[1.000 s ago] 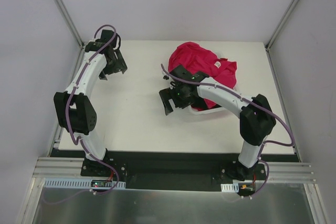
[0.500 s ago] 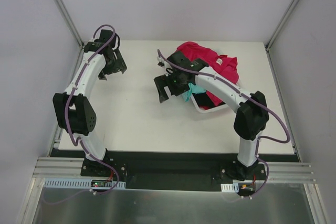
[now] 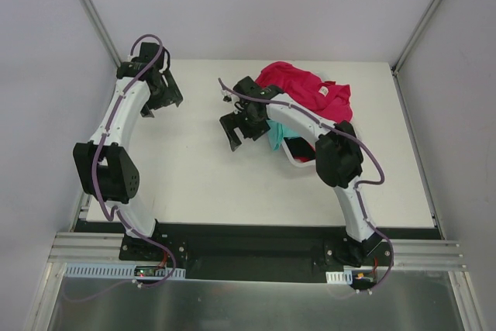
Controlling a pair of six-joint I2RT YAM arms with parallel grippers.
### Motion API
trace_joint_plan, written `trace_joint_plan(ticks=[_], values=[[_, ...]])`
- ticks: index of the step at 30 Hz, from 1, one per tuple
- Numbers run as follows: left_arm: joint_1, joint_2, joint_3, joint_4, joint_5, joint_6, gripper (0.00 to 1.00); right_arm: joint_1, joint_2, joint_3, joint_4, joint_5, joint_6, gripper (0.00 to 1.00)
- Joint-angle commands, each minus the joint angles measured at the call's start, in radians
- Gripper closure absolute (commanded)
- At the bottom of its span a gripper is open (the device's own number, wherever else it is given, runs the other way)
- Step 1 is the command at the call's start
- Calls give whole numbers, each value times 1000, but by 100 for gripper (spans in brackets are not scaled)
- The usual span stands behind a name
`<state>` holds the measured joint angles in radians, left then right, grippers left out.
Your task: Fold and stack the t-shirts
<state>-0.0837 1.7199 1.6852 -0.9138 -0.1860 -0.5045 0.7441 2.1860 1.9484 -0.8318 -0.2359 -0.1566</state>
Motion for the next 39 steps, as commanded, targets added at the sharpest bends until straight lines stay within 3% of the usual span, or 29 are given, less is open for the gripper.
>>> trace_joint_plan(ticks=[1, 13, 21, 28, 39], values=[[2, -46, -22, -16, 17, 9, 21, -26, 35, 124, -21, 70, -70, 2], [2, -98, -76, -16, 23, 18, 21, -189, 127, 224, -26, 214, -107, 3], [2, -134, -79, -17, 45, 12, 21, -284, 147, 152, -27, 333, -113, 3], [2, -161, -88, -17, 59, 15, 21, -374, 124, 116, -6, 280, -107, 3], [-16, -220, -153, -17, 57, 20, 20, -503, 152, 245, -4, 219, -127, 3]])
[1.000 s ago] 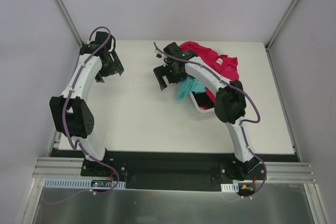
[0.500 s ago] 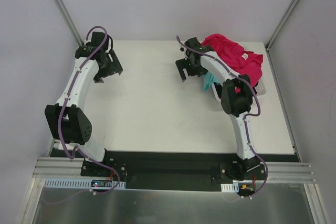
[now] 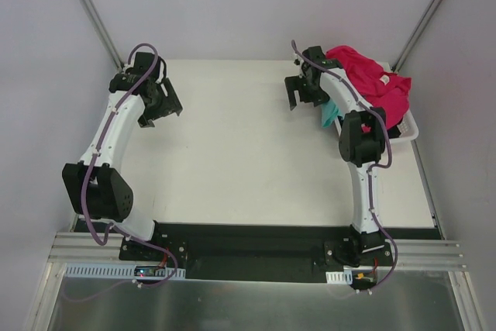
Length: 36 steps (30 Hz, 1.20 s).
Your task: Fold and stack the t-shirts
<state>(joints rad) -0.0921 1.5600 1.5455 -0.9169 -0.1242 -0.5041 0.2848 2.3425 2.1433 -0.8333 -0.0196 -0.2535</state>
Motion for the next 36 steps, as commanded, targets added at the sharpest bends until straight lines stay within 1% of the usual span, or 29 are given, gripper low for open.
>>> trace_joint_plan(ticks=[1, 6, 11, 14, 15, 17, 19, 20, 21, 23, 26, 29, 30, 32, 33, 35, 36], values=[[-9, -63, -15, -16, 7, 21, 21, -59, -3, 59, 5, 6, -30, 3], [-15, -103, -33, -14, 17, 15, 20, -107, 20, 112, 0, -28, -32, 4], [-35, -115, -55, -14, 18, 12, 20, -133, -5, 98, 89, -2, -52, 4], [-49, -117, -65, -14, 11, 9, 20, -134, 6, 136, 103, 14, -73, 4], [-52, -117, -68, -14, 9, 9, 20, -136, 8, 141, 108, 50, -78, 4], [-57, -120, -79, -13, 5, 7, 20, -139, -1, 126, 141, 82, -79, 4], [-61, -121, -81, -13, 0, 3, 20, -141, -24, 80, 181, 43, -73, 4], [-63, -120, -82, -11, 0, -1, 20, -139, -63, 64, 195, 29, -63, 4], [-66, -117, -81, -10, 3, -7, 20, -134, -87, 9, 213, -3, -59, 4], [-77, -110, -74, -7, 5, -13, 20, -127, -136, -26, 270, -3, -53, 4], [-106, -104, -70, -5, -2, -22, 20, -110, -216, -14, 231, -49, -26, 4], [-136, -103, -65, 1, -8, -31, 20, -49, -330, -26, 171, -39, -24, 4], [-143, -100, -62, 3, -9, -33, 19, -9, -397, -34, 140, -16, -30, 4], [-158, -101, -55, 4, -12, -33, 19, 30, -452, -40, 102, 13, -41, 4], [-161, -101, -55, 4, -12, -36, 20, 60, -478, -42, 52, 58, -33, 4], [-167, -109, -55, 6, -8, -43, 19, 82, -551, -74, -1, 78, 9, 4], [-172, -112, -58, 9, -5, -48, 19, 96, -578, -103, -33, 127, 32, 4]])
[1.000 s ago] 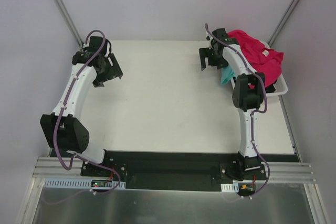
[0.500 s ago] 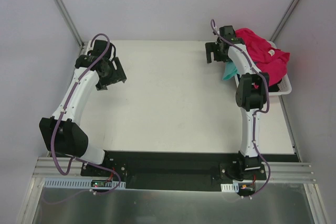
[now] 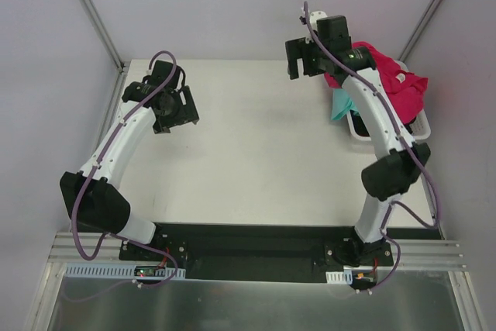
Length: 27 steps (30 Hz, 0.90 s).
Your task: Fold and stack the t-shirts
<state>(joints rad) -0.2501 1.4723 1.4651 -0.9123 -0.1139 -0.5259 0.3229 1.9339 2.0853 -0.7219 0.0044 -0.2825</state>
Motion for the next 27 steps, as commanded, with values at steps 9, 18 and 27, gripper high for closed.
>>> trace_joint_plan(ticks=[9, 18, 27], values=[[-40, -50, -5, 26, 2, -33, 19, 44, -412, -450, -230, 331, 163, 4], [-69, -55, -26, 36, -15, -51, 19, -36, -395, -528, -402, 543, 279, 4], [-84, -53, -46, 36, -29, -57, 19, -87, -388, -677, -396, 552, 355, 4]])
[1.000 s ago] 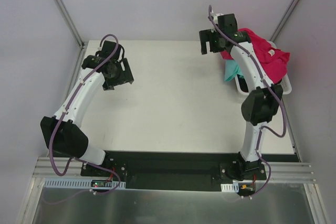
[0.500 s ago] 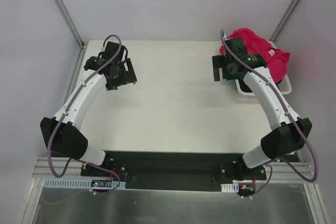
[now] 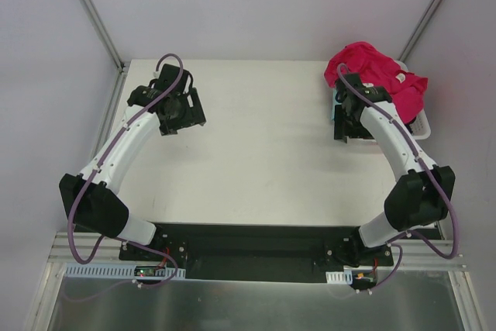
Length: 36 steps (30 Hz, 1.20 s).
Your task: Fold and stack the t-shirts
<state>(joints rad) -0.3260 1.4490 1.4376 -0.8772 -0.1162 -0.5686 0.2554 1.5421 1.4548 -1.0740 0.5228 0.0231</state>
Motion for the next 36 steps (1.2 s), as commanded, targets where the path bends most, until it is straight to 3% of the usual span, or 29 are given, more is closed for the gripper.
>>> trace_joint_plan(ticks=[1, 13, 24, 36], values=[[-8, -32, -25, 1, -28, -13, 19, -25, 3, -72, -38, 28, 54, 4], [-8, -19, -36, 14, -28, -20, 19, -102, 76, -103, 25, 55, 38, 4], [-10, -13, -48, 24, -23, -24, 19, -110, 242, -2, 101, 3, 25, 3], [-11, 22, -40, 26, -27, -28, 19, -108, 265, 88, 174, -53, -18, 2]])
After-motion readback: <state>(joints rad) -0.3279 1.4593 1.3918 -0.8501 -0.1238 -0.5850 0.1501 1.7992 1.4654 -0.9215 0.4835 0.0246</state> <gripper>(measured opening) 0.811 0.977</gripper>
